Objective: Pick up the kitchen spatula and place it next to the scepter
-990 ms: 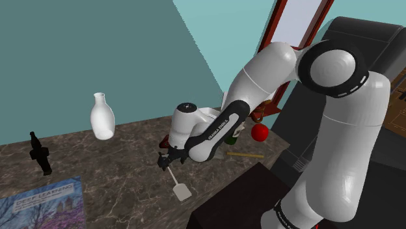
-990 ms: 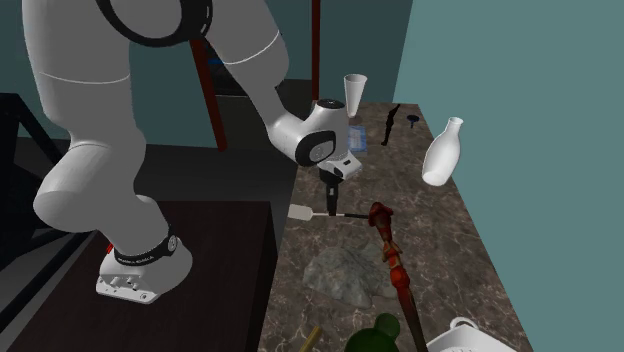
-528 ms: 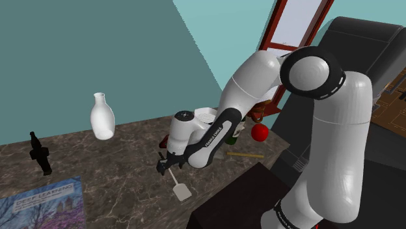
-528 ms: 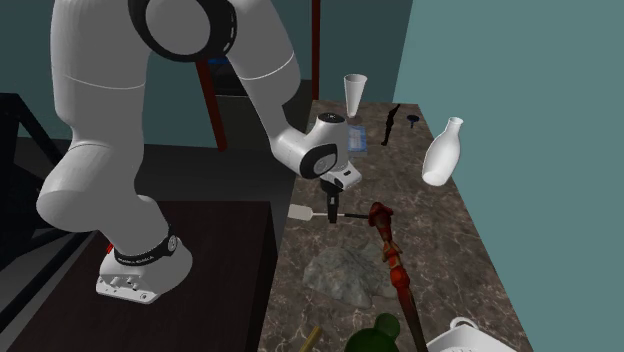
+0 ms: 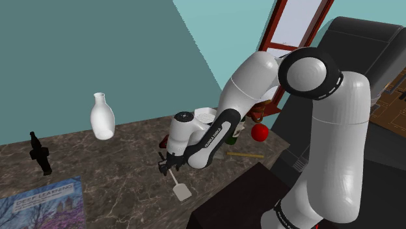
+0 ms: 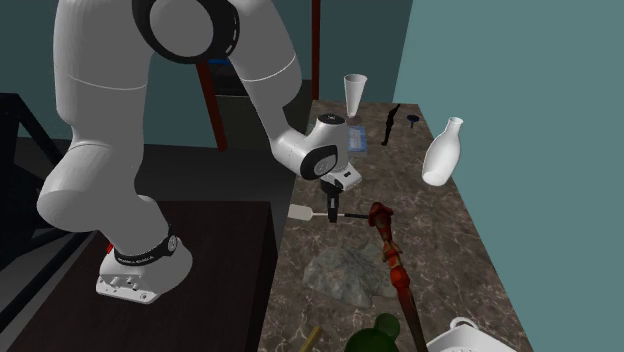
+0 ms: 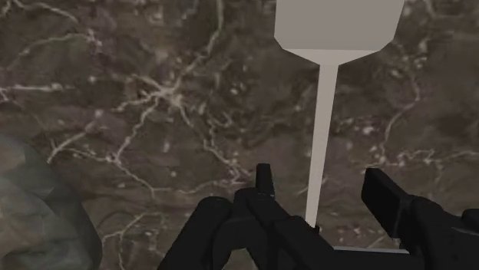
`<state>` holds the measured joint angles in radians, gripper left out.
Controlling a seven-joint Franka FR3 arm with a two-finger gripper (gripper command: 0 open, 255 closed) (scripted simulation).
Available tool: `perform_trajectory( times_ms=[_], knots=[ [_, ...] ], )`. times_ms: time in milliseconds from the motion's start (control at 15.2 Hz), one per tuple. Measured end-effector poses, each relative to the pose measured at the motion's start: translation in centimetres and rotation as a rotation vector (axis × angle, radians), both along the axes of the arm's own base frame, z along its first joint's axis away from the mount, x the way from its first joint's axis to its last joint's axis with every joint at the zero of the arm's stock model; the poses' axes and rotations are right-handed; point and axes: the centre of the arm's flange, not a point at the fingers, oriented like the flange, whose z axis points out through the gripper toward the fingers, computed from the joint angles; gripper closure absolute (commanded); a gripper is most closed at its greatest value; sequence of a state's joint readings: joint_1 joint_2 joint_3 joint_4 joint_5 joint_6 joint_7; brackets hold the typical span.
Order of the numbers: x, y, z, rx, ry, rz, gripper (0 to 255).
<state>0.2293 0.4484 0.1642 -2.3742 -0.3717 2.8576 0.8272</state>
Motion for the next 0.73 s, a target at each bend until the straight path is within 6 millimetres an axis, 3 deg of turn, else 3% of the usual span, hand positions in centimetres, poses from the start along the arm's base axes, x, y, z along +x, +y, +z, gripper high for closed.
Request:
perform_trajectory(
  times_ms=[726],
  knots=[
    [-0.03, -0.02, 0.67, 0.0, 0.0, 0.0, 255]
  ],
)
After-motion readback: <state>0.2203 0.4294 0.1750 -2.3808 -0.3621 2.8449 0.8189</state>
